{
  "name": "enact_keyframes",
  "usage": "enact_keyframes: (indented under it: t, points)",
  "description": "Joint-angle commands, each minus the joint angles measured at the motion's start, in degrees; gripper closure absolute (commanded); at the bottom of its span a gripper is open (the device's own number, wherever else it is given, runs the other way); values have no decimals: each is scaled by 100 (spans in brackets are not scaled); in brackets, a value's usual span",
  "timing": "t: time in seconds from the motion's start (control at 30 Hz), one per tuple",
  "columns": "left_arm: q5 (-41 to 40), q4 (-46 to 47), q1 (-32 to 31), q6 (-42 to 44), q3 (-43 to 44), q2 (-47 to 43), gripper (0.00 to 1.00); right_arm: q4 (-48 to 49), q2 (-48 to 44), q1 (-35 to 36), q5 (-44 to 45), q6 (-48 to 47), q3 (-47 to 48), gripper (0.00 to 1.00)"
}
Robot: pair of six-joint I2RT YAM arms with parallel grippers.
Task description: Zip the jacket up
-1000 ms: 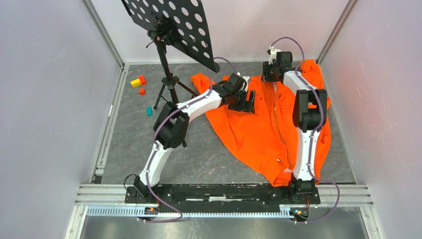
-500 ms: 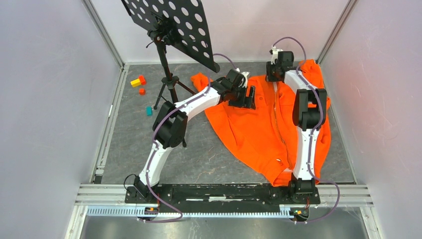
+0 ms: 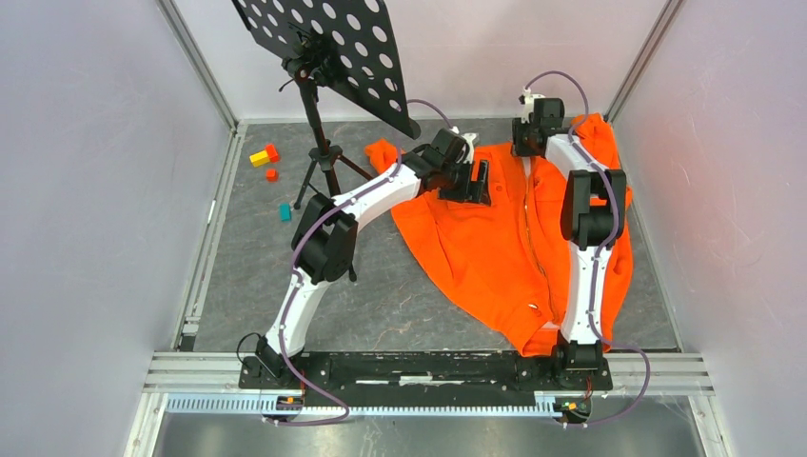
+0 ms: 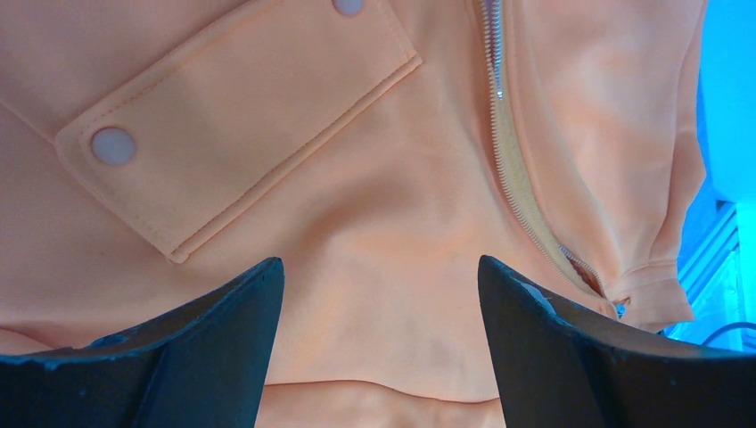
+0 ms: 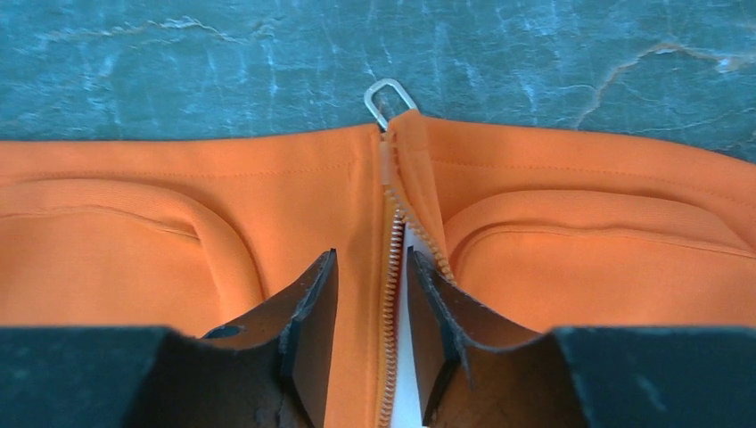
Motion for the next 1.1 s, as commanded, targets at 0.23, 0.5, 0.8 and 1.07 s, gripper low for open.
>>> enact_keyframes:
  t: [0.23,0.5,0.8,1.07]
  points:
    - [272,99,97,-306,461,13,15,676,203,-302,-641,611,-179,61]
    - [379,99,141,-390,845,208,15,1029,389,-344,-1321,951,-144,77]
    - [739,796,350,-761,1053,532,15,2104,232,-429,-2461,1225,-449,100]
    - [998,2092,668,-1049,1136,808,20,2698,-542,-445,-3578,564,-1457,100]
